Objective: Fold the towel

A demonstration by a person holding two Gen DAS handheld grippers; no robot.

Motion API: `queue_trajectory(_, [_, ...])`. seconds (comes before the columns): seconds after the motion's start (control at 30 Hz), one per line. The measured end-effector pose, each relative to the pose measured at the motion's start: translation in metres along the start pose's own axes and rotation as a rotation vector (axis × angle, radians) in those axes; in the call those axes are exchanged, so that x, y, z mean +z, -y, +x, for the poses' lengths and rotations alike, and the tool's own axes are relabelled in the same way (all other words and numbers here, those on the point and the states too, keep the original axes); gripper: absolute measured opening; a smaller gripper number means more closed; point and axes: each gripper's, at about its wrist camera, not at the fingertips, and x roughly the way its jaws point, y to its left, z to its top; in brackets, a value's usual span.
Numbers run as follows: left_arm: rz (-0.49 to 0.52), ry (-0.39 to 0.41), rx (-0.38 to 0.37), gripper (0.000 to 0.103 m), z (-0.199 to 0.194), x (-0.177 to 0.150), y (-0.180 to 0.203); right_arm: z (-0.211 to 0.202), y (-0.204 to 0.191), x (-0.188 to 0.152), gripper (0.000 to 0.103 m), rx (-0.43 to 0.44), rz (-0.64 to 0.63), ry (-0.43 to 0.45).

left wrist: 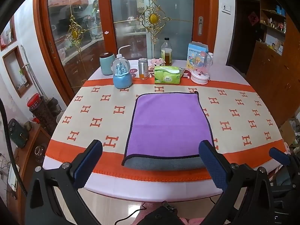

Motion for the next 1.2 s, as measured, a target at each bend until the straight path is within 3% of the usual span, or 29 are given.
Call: queue_trajectory(1.2, [-0.006, -0.009, -0.006, 0.102, 0.0033, -0.0071, -0.0067, 0.0014, -0.0031, -0.0011, 0.102, -0.011, -0.013, -0.007])
